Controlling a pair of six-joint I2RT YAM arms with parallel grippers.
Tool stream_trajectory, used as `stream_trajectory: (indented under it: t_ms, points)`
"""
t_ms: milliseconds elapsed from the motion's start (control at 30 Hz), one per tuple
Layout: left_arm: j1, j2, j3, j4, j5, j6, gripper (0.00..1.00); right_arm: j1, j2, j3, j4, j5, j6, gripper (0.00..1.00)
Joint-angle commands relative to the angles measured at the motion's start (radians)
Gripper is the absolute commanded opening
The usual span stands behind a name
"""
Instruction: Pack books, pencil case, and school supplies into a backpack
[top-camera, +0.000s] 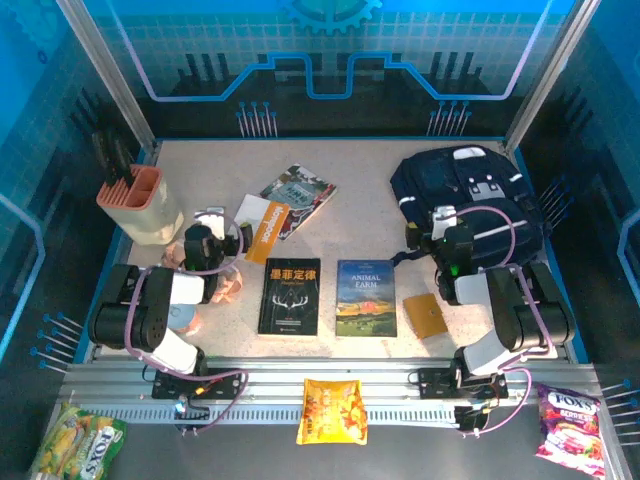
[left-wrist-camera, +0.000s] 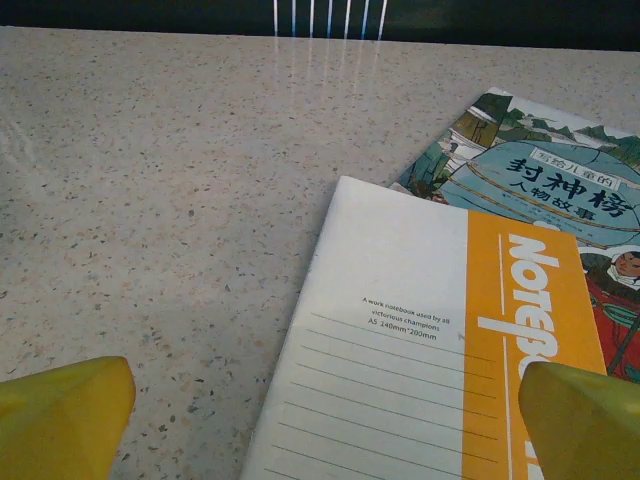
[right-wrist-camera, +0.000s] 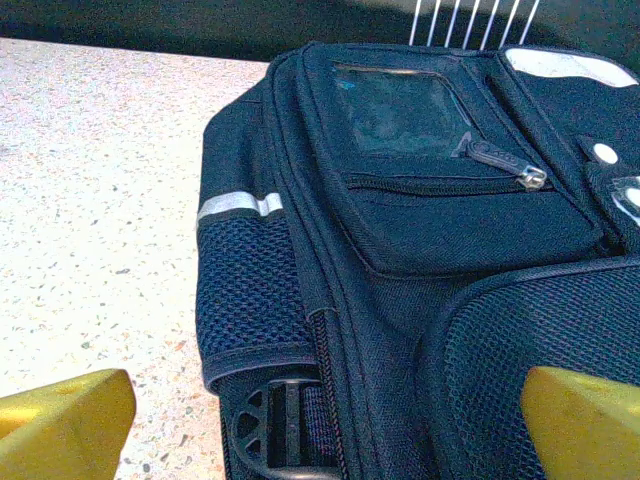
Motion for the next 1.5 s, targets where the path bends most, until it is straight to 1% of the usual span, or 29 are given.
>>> stream_trajectory:
  t_ms: [0,1100,1200,1267,1367,1467]
  points:
    - [0.009,0.007,0.015,0.027,0.017,-0.01,0.99,-0.011,-0.001,0.018,0.005,-0.004,-0.008,1.0]
    - [0.01,0.007,0.014,0.029,0.017,-0.01,0.99,-0.013,-0.002,0.016,0.007,-0.008,-0.007,1.0]
    - [0.011,0.008,0.006,0.044,0.02,-0.008,0.99,-0.012,-0.003,0.002,0.034,-0.036,-0.023,1.0]
    - [0.01,0.005,-0.012,0.079,0.018,-0.009,0.99,-0.006,-0.014,-0.013,0.059,-0.03,-0.027,1.0]
    - [0.01,-0.011,-0.042,0.125,0.01,-0.011,0.99,0.002,-0.065,-0.009,0.01,-0.021,-0.034,1.0]
    - [0.009,-0.072,-0.048,0.08,0.005,-0.014,0.99,0.029,-0.143,0.029,-0.115,0.029,-0.052,1.0]
